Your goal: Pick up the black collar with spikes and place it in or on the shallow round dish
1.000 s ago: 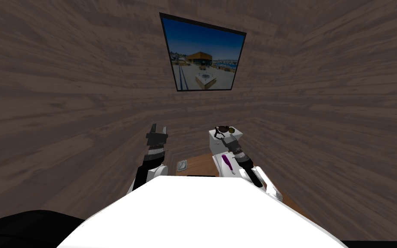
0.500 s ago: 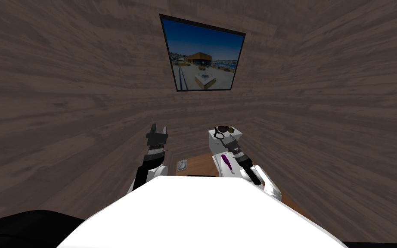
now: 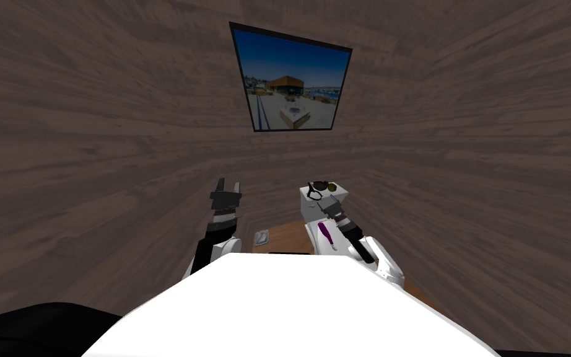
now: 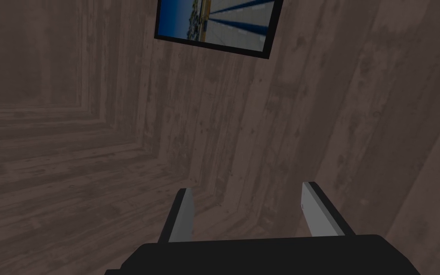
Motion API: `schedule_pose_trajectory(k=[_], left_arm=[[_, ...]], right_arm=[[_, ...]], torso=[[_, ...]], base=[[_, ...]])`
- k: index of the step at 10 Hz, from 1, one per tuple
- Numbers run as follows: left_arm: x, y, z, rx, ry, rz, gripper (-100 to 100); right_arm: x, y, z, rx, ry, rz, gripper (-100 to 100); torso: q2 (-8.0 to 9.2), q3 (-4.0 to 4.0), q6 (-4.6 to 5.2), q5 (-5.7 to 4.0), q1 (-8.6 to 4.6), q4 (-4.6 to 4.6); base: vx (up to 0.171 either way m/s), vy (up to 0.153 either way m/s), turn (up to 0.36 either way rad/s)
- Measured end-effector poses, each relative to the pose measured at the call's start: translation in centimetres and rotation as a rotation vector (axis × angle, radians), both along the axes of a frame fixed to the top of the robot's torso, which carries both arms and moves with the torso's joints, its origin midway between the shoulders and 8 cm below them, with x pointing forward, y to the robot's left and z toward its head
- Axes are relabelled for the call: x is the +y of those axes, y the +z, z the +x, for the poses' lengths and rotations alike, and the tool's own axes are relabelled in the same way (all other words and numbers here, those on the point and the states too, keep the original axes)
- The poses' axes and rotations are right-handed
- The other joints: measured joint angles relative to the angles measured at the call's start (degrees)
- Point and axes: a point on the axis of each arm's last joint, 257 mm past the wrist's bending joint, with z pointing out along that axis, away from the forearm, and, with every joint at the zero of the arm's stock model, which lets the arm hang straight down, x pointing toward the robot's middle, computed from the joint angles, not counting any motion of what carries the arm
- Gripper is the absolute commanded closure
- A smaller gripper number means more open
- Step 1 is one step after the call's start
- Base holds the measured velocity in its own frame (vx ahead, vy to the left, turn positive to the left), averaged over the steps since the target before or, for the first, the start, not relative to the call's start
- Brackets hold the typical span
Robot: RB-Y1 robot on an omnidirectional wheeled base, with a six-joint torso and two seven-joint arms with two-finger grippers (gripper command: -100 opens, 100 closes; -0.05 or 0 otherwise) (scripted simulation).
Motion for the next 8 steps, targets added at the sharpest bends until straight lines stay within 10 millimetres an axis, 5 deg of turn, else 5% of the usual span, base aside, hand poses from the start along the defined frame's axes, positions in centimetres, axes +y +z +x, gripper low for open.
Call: schedule_pose_trajectory(k=[8], left_arm=[[0.0, 0.0, 0.0, 0.0, 0.0, 0.0, 0]], right_arm=[[-2.2, -4.3, 2.1, 0.007, -0.103, -0.364, -100]], torso=[[-0.02, -0.01, 0.0, 0.0, -0.01, -0.01]], base=[[0.001, -0.016, 0.013]])
